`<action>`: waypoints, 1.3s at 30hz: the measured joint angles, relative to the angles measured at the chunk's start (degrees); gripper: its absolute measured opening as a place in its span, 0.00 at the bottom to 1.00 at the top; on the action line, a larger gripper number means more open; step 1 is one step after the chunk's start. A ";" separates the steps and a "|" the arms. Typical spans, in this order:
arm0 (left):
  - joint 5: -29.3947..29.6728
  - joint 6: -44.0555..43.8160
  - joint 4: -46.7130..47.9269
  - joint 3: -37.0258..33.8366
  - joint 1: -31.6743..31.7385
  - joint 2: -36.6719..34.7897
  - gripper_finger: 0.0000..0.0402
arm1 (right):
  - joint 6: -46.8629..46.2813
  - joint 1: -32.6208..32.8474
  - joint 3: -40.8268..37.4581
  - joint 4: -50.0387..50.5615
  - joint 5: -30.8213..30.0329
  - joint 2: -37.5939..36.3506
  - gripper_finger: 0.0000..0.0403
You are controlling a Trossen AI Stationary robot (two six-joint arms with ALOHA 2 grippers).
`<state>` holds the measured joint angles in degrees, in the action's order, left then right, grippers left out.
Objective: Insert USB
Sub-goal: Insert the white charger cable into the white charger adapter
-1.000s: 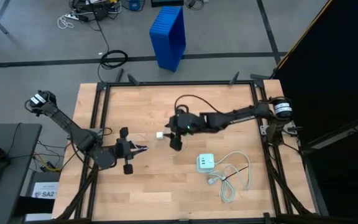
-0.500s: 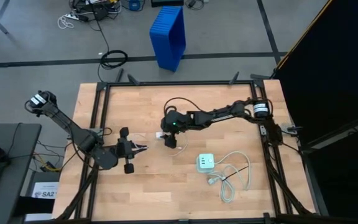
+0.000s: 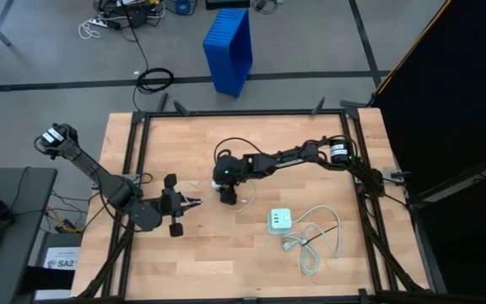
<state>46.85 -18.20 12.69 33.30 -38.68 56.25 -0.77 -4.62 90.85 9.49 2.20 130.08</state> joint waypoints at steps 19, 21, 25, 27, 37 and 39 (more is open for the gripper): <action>-0.35 -2.68 2.85 0.01 -0.07 0.00 0.00 | -2.02 0.31 -2.51 9.77 6.83 -14.90 0.28; -1.07 -3.59 4.24 0.00 -0.09 0.00 0.00 | -1.14 0.77 -5.61 8.79 9.86 -18.62 0.28; -2.57 -4.72 4.91 0.00 -0.44 0.00 0.00 | -4.16 1.58 -18.03 -2.56 18.97 -24.54 0.28; -2.52 -3.01 2.32 0.00 -0.48 0.37 0.00 | -7.11 2.11 -26.69 -15.96 23.64 -27.01 0.28; -4.14 33.02 -30.64 0.02 0.01 11.96 0.00 | -25.55 7.20 -53.59 -82.06 27.40 -23.08 0.28; -4.93 39.18 -36.02 0.02 0.52 14.78 0.00 | -25.53 9.10 -53.94 -83.46 25.70 -22.16 0.28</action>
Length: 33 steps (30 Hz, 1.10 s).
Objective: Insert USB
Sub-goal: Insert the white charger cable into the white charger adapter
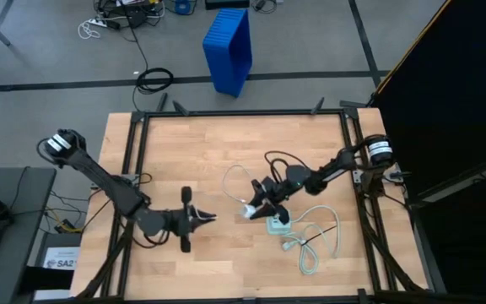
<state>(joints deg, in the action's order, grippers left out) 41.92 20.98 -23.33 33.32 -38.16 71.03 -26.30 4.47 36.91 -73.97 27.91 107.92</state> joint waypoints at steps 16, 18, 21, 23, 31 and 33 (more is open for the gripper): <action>-14.28 7.51 -6.99 2.07 4.63 6.29 0.00 | -1.04 5.29 4.41 6.95 -6.71 1.22 0.28; -15.66 7.52 -7.03 2.14 4.93 6.29 0.00 | -1.05 5.29 4.41 7.43 -7.54 1.47 0.28; -16.76 9.03 -6.59 2.16 5.15 6.30 0.00 | -1.51 5.29 4.40 6.99 -7.63 1.60 0.28; -17.02 11.00 -7.20 2.16 5.16 6.90 0.00 | -1.91 5.29 4.41 6.94 -7.60 1.60 0.28; -17.34 24.95 -11.38 2.18 6.00 10.89 0.00 | -1.11 5.39 4.41 6.86 -8.39 1.62 0.28; -17.36 25.37 -12.73 2.16 6.63 11.10 0.00 | -1.07 5.55 4.41 6.86 -8.15 1.62 0.28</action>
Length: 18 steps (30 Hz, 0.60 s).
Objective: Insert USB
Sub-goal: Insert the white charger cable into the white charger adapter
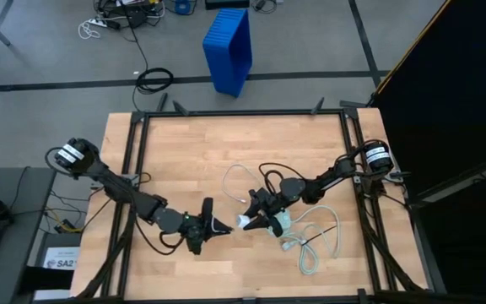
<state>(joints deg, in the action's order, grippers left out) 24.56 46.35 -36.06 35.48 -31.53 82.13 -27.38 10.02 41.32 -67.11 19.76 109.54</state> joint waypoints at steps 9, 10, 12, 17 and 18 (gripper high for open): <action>-3.15 -1.90 -0.13 0.02 2.59 0.00 0.00 | 0.02 0.09 0.00 -0.04 0.89 0.00 0.28; -3.63 -1.94 -0.04 0.02 2.72 0.00 0.00 | 0.04 0.10 0.00 -0.04 0.91 0.00 0.28; -4.97 -1.99 -0.09 0.02 2.96 0.00 0.00 | 0.04 0.13 0.00 -0.06 1.06 0.00 0.28; -6.05 -3.15 -0.27 0.02 3.39 0.78 0.00 | 0.04 0.17 0.00 -0.11 1.06 0.02 0.28; -6.05 -3.15 -0.30 0.02 3.48 1.07 0.00 | 0.04 0.17 0.00 -0.11 1.06 0.02 0.28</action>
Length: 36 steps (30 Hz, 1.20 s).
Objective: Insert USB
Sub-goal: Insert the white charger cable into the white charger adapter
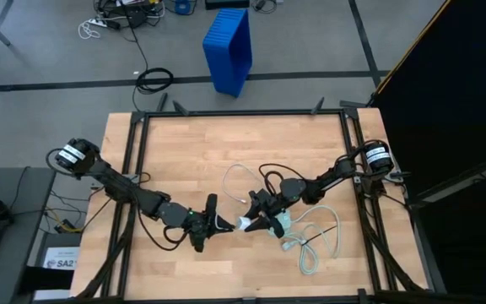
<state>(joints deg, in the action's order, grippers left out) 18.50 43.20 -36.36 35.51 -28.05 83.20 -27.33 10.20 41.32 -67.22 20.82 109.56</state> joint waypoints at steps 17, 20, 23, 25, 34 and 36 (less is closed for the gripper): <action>-1.44 -0.37 -1.36 -0.02 1.44 1.92 0.00 | -0.97 0.48 0.85 1.58 -0.80 0.17 0.28; -1.25 -0.39 -0.05 -0.02 1.44 1.88 0.00 | -3.90 0.50 0.85 1.77 -2.06 0.17 0.28; -0.53 -0.63 1.21 -0.02 1.44 1.86 0.00 | -5.65 0.50 1.05 2.24 -2.91 0.17 0.28; -0.17 -1.53 1.51 -0.04 1.42 1.84 0.00 | -6.06 0.52 1.36 2.38 -3.40 0.17 0.28; 0.27 -1.68 2.76 -0.15 1.42 1.84 0.00 | -7.76 0.52 1.53 3.32 -6.80 0.17 0.28; 0.59 -1.86 3.20 -0.15 1.42 1.84 0.00 | -8.55 0.52 1.53 3.39 -8.00 0.17 0.28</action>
<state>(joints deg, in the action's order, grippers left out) 19.09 41.34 -33.17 35.35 -26.63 85.03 -35.88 10.72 42.85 -63.84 12.82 109.73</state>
